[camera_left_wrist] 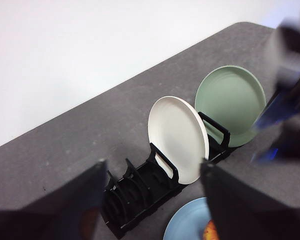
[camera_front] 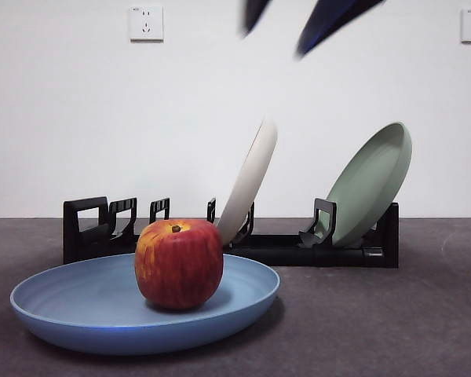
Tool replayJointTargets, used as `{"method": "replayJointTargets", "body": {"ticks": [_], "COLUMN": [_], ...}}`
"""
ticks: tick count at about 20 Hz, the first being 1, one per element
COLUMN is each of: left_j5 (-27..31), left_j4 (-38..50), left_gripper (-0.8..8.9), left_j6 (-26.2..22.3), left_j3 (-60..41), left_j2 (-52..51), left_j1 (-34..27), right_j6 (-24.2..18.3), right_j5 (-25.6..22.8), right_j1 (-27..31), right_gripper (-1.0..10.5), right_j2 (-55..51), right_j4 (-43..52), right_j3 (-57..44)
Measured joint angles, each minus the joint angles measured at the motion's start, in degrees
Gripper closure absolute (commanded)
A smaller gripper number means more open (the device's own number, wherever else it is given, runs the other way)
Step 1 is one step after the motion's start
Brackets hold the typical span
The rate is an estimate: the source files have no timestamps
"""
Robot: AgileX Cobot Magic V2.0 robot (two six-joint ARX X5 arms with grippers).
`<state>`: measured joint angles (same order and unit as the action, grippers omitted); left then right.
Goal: Take the blue plate from the plate rack,put the plate on the table,take the apple from the table,put the apple in the plate
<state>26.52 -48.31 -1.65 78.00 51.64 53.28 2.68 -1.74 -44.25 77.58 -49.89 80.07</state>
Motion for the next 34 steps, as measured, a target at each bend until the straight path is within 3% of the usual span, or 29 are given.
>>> {"method": "replayJointTargets", "body": {"ticks": [4, 9, 15, 17, 29, 32, 34], "left_j5": [-1.01, -9.68, -19.78, -20.55, -20.72, -20.50, -20.72], "left_j4": [0.02, 3.08, 20.65, 22.45, 19.65, 17.81, 17.25], "left_gripper": [8.22, 8.22, 8.22, 8.17, 8.17, 8.16, 8.16], "left_j6": [-1.38, -2.45, -0.66, 0.22, 2.29, -1.09, -2.93], "left_j3": [0.00, -2.71, -24.59, -29.73, -30.01, -30.01, -30.16], "left_j2": [2.58, 2.08, -9.33, -12.28, -10.27, -11.28, -14.91], "left_j1": [-0.17, -7.63, -18.27, -19.04, -19.06, -19.93, -23.78], "right_j6": [-0.87, -2.25, 1.20, 1.62, 2.03, 2.03, 2.03], "right_j5": [0.02, 0.22, 0.00, -0.02, 0.02, 0.02, 0.00], "right_j1": [2.71, 4.22, 4.85, 4.85, 4.87, 4.87, 4.87], "right_gripper": [9.6, 9.6, 9.5, 9.5, 9.5, 9.5, 9.5], "right_j2": [-8.04, -15.28, -25.20, -25.33, -25.22, -25.22, -25.22], "right_j4": [-0.26, 5.38, 18.03, 17.14, 17.35, 17.35, 17.35], "right_j3": [0.04, -7.87, -28.06, -29.11, -29.09, -29.11, -29.11]}}
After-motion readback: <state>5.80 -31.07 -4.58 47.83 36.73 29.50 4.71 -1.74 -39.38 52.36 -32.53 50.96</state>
